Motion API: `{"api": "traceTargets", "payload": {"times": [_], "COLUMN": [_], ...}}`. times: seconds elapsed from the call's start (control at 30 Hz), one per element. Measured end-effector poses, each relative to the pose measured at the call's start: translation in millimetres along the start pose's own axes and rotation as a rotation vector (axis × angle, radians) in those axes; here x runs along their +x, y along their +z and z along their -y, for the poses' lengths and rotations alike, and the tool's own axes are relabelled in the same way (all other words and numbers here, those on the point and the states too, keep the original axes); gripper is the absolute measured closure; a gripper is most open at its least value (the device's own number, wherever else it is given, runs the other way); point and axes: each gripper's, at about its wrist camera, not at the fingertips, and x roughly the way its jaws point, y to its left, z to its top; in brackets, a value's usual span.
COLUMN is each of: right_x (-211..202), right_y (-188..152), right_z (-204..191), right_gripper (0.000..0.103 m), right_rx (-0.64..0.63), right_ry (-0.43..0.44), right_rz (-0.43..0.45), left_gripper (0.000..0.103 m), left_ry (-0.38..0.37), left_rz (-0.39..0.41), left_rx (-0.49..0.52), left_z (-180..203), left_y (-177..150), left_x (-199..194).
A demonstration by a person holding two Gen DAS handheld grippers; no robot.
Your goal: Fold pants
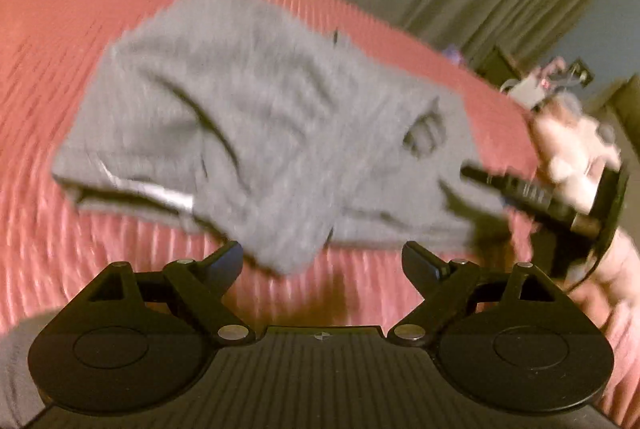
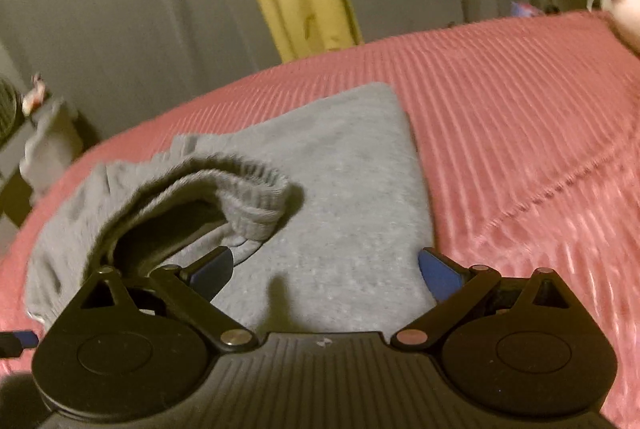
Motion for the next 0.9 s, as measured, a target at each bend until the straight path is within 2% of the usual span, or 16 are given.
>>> {"api": "traceTargets", "payload": {"times": [0.1,0.17,0.23,0.33,0.4,0.57,0.67,0.7,0.8,0.9], "right_x": [-2.2,-8.1,-7.9,0.8,7.7,15.4,13.5,14.1,16.9,17.8], "right_y": [5.9,9.6,11.6,9.5,6.8,-0.2,-0.8,-0.8,-1.6,-1.6], "right_z": [-8.0,-13.1,-18.4,-26.5,-26.8,-16.3,-9.3,-7.5,-5.9,-6.1], "right_gripper": [0.004,0.004,0.004,0.004,0.004,0.004,0.004,0.004,0.004,0.004], "right_rx": [-0.017,-0.040,-0.080,-0.154,-0.162,-0.121,-0.096,-0.085,-0.066,-0.066], "right_ry": [0.002,0.027,0.049,0.040,0.034,0.038,0.042,0.047,0.051,0.049], "right_rz": [0.028,0.064,0.071,0.059,0.057,0.028,0.027,0.025,0.020,0.012], "left_gripper": [0.012,0.012,0.012,0.015,0.017,0.018,0.018,0.018,0.018,0.019], "left_ry": [0.081,0.150,0.176,0.207,0.263,0.416,0.499,0.517,0.586,0.717], "left_rz": [0.018,-0.011,-0.030,-0.029,-0.011,0.017,0.027,0.035,0.060,0.141], "left_rx": [0.161,0.277,0.315,0.310,0.338,0.629,0.909,0.969,1.027,1.131], "left_z": [21.5,35.5,39.4,33.5,32.9,54.1,71.3,74.3,75.4,78.9], "left_y": [-10.5,-14.1,-14.9,-13.5,-11.1,-21.0,-45.2,-51.4,-53.4,-54.3], "left_x": [13.6,24.1,29.5,32.6,31.1,35.2,44.4,47.0,55.9,65.0]}}
